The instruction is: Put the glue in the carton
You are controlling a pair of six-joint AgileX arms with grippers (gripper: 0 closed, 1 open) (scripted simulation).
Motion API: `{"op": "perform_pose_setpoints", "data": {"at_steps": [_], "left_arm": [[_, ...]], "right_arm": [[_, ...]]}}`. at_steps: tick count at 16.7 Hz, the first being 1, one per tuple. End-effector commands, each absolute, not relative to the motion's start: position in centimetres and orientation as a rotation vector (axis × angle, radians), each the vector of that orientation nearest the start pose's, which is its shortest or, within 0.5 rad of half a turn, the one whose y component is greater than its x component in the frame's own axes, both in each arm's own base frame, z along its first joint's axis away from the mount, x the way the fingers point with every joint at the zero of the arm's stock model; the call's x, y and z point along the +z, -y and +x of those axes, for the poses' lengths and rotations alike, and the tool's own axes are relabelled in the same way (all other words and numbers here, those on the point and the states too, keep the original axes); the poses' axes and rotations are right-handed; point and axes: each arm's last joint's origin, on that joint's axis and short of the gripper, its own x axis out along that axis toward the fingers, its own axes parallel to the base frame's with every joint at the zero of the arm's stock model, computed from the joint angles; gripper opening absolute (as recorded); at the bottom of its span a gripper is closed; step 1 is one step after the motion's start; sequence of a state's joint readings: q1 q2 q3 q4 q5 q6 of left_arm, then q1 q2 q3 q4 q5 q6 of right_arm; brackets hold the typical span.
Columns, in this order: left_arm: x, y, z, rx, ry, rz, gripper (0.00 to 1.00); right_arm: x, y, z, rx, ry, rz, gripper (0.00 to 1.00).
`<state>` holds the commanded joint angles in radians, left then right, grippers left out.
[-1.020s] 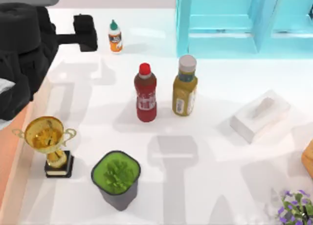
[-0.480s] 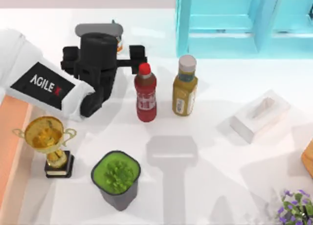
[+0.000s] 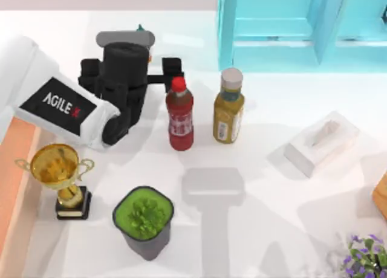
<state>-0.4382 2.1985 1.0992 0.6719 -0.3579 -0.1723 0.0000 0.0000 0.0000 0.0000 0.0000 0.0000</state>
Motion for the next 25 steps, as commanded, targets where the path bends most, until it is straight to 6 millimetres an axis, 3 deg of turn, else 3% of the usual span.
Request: {"op": "perform_pose_setpoints", "data": {"at_steps": [4,11,18,25], "left_arm": [[8.0,17.2,42.4,-0.025,-0.396,-0.015,1.0],[4.6,17.3,47.9,-0.024,-0.401,-0.014,1.0],[4.1,17.5,48.8,-0.024,-0.4,-0.015,1.0],[4.1,17.5,48.8,-0.024,-0.4,-0.015,0.47]], "right_arm": [[16.0,0.1,10.6,0.0,0.0,0.0,1.0],[16.0,0.1,10.6,0.0,0.0,0.0,1.0],[16.0,0.1,10.6,0.0,0.0,0.0,1.0],[16.0,0.1,10.6,0.0,0.0,0.0,1.0]]}}
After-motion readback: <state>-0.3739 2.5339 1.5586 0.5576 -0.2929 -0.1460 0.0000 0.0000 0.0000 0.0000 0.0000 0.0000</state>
